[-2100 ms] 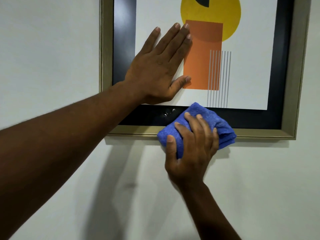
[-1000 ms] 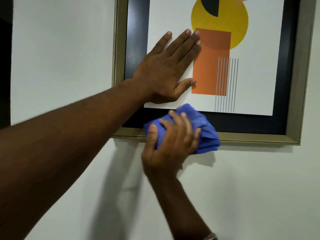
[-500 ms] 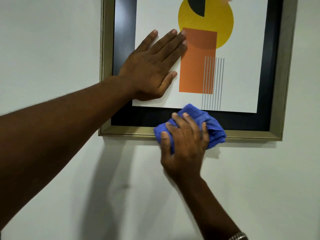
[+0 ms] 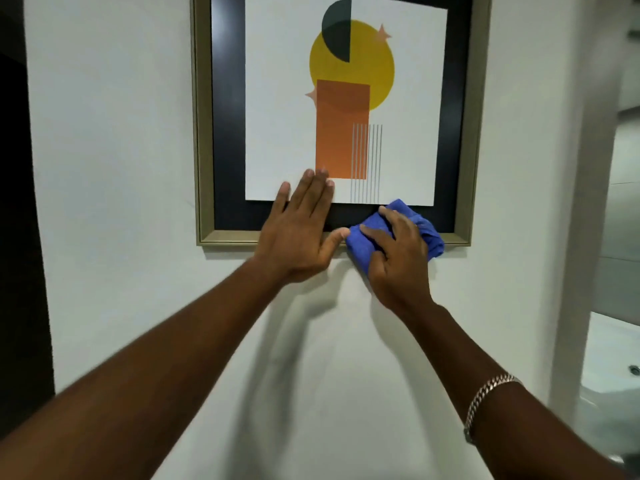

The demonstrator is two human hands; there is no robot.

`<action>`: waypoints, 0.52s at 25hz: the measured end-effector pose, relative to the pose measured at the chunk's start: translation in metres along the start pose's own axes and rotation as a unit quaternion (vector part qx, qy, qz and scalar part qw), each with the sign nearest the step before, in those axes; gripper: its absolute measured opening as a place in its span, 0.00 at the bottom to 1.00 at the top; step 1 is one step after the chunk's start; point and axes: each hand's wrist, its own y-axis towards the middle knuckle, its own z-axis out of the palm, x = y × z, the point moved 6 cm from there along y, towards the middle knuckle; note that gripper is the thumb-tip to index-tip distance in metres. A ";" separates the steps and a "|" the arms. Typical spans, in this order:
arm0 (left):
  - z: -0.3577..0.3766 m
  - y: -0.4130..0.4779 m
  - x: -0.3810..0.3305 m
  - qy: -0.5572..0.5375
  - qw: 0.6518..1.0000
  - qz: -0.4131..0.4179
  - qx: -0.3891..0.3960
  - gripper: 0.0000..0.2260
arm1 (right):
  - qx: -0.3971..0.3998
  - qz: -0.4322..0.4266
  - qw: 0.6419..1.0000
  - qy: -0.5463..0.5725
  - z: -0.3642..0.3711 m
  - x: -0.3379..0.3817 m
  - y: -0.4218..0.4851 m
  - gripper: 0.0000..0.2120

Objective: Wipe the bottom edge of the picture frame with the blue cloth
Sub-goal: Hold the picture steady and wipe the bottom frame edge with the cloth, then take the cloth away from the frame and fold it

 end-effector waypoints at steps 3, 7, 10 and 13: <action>0.023 -0.028 -0.034 -0.051 0.996 -0.078 -0.017 0.34 | 0.028 0.035 0.995 0.088 -0.013 -0.007 0.003 0.18; 0.032 -0.022 -0.066 -0.065 0.983 -0.172 -0.031 0.27 | -0.022 0.074 0.984 0.163 -0.041 -0.026 0.007 0.20; 0.037 -0.009 -0.081 -0.105 0.971 -0.204 -0.066 0.19 | -0.029 0.103 0.984 0.142 -0.059 -0.043 0.019 0.22; 0.039 -0.008 -0.091 -0.130 0.958 -0.214 -0.142 0.12 | 0.040 0.098 0.992 0.069 -0.056 -0.049 0.022 0.28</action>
